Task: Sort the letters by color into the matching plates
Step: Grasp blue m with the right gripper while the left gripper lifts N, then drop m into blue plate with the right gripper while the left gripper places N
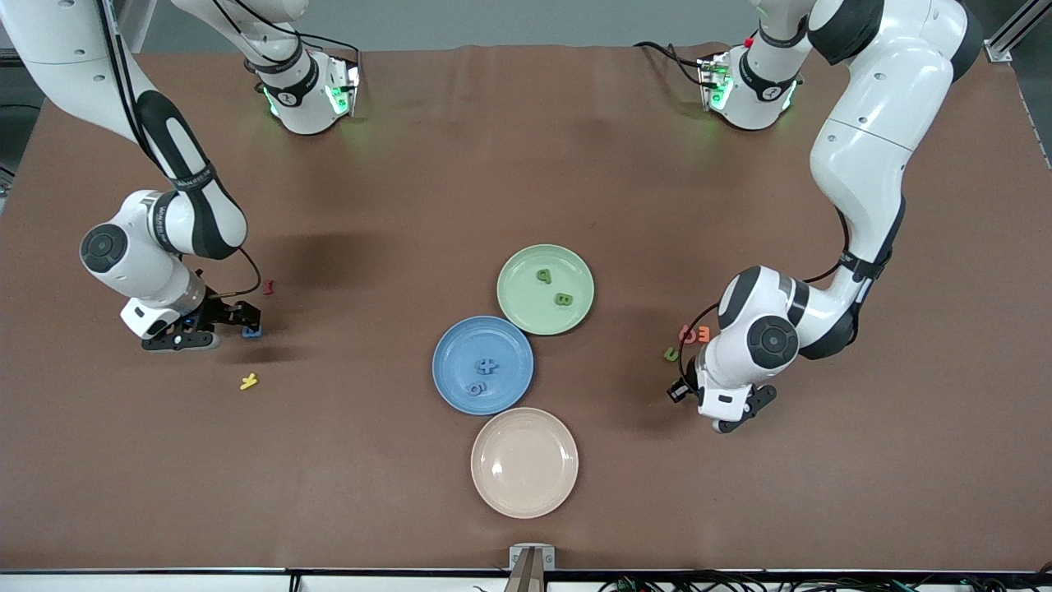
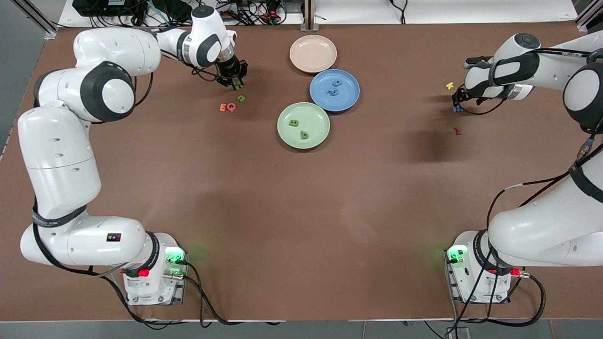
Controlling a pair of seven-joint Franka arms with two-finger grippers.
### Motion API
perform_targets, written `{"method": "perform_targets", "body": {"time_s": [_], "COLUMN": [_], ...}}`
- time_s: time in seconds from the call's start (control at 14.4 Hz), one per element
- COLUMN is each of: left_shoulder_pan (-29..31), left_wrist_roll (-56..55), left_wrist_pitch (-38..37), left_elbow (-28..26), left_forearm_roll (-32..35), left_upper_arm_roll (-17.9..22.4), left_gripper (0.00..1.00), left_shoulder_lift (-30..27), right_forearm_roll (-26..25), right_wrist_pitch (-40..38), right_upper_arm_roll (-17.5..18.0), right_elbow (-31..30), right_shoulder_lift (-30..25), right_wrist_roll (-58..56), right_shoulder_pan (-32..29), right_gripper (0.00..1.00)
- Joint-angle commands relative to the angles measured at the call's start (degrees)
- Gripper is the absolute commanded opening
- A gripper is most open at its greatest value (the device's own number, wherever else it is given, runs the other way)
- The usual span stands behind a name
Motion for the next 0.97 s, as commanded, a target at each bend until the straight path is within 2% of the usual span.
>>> {"method": "perform_targets", "body": {"time_s": [0.0, 0.35, 0.63, 0.77, 0.9], "left_shoulder_pan": [-1.2, -9.6, -17.8, -20.6, -22.9], "left_wrist_roll": [-2.1, -12.2, -19.7, -19.9, -21.2], "left_wrist_pitch": [-4.2, -13.6, -13.7, -13.1, -12.2], "left_elbow": [0.3, 0.0, 0.4, 0.5, 0.6], "left_forearm_roll": [0.4, 0.4, 0.0, -0.5, -0.5], "left_upper_arm_roll": [-0.2, -0.5, -0.6, -0.6, -0.6], "left_gripper": [0.15, 0.15, 0.15, 0.15, 0.15], "left_shoulder_lift": [-2.1, -5.4, -5.2, -4.8, -4.4], "right_forearm_roll": [-0.6, 0.0, 0.1, 0.1, 0.1], "right_wrist_pitch": [2.7, 3.7, 4.6, 4.6, 4.6], "right_upper_arm_roll": [1.1, 1.3, 1.3, 1.3, 1.3], "right_elbow": [-1.8, -1.7, -1.1, -1.1, -1.1], "right_shoulder_lift": [-0.1, 1.2, 2.7, 2.7, 2.7], "right_wrist_roll": [-0.5, 0.0, 0.2, 0.2, 0.1], "right_shoulder_pan": [-1.0, -0.5, 0.2, 0.2, 0.2], "right_gripper": [0.99, 0.95, 0.88, 0.73, 0.43]}}
